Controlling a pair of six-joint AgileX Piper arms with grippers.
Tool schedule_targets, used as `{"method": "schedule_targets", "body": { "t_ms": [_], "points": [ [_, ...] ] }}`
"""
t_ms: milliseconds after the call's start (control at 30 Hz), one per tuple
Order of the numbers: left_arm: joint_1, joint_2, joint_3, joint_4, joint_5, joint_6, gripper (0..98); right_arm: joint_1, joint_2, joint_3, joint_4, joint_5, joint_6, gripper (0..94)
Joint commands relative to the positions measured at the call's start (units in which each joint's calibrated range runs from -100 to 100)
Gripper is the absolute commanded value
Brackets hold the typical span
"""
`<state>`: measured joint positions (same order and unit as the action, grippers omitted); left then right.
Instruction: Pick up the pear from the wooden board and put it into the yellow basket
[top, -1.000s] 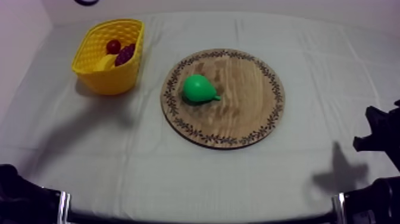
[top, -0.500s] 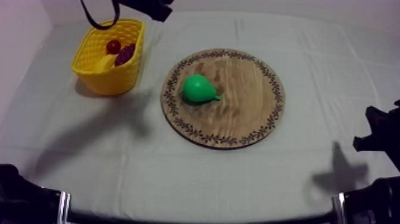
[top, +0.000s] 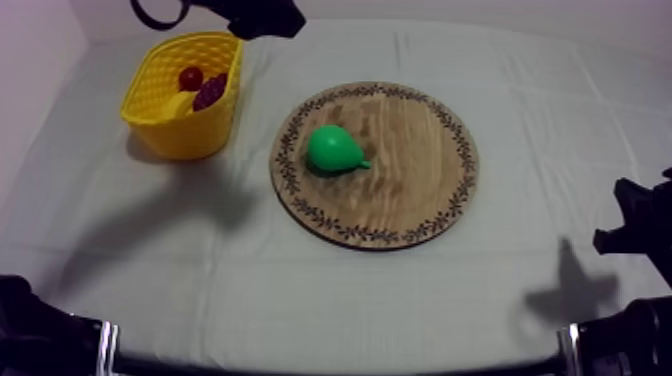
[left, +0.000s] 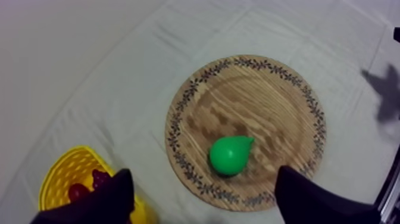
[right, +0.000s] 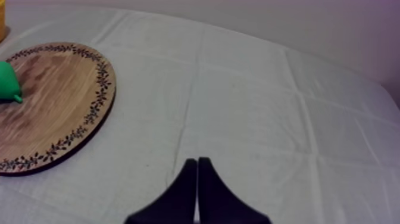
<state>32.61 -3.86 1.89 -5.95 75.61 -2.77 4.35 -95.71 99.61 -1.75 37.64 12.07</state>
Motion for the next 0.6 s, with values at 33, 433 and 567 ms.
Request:
{"method": "schedule_targets", "body": {
  "t_ms": [33,433,567],
  "points": [
    [-0.2,0.1,-0.5,0.1,3.0,-0.4,95.2,0.0,0.0,0.1,0.0,0.0,0.0,0.3],
    [-0.4,1.6,6.6,1.51,-2.6,-2.0,95.4,0.0,0.0,0.1,0.0,0.0,0.0,0.3],
    [-0.2,3.3,9.3,2.36,-4.3,-2.8,94.5,0.0,0.0,0.1,0.0,0.0,0.0,0.3]
  ]
}}
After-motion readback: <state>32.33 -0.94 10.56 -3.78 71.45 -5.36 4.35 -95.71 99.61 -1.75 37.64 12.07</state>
